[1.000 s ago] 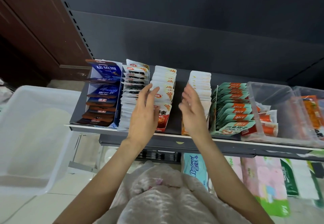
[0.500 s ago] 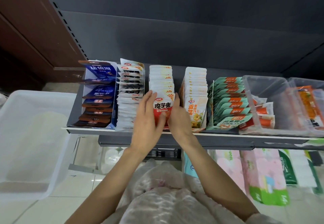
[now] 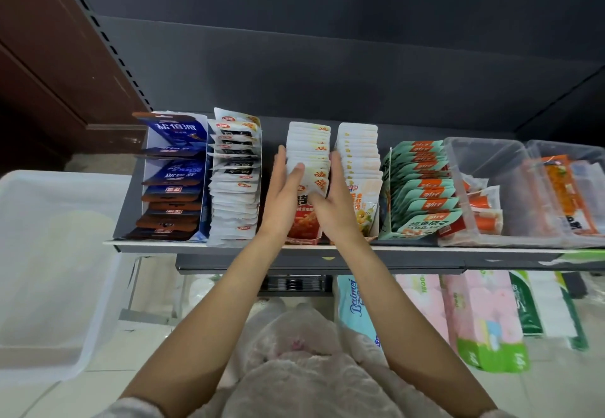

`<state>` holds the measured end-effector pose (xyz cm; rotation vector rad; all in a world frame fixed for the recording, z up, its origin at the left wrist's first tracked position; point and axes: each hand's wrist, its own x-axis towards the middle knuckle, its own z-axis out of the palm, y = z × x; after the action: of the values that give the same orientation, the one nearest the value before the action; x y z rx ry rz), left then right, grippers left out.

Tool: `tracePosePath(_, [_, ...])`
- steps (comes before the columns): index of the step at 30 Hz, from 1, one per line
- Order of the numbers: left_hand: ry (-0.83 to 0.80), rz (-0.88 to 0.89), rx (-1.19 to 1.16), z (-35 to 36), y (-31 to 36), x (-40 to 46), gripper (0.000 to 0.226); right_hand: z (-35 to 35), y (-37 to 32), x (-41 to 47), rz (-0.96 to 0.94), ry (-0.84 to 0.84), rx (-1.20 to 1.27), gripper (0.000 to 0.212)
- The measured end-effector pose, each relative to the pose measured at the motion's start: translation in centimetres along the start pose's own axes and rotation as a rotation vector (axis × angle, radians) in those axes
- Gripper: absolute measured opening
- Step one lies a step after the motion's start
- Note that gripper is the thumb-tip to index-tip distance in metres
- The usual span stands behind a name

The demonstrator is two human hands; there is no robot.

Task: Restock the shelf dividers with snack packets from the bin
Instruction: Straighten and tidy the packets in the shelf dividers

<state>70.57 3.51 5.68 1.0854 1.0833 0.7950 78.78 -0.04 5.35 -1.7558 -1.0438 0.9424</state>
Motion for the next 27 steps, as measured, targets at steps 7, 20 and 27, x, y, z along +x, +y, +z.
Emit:
tracePosePath(7, [-0.099, 0.033, 0.039, -0.4, -0.9, 0.9, 0.058, -0.4, 0.3, 0.0, -0.063, -0.067, -0.075, 0.077])
tracePosePath(20, [-0.141, 0.062, 0.081, -0.4, 0.1, 3.0, 0.070, -0.6, -1.1, 3.2, -0.057, -0.098, -0.131, 0.071])
tracePosePath(27, [-0.069, 0.150, 0.136, -0.6, 0.4, 3.5, 0.061, -2.2, -1.1, 3.6, -0.170, -0.067, -0.193, 0.073])
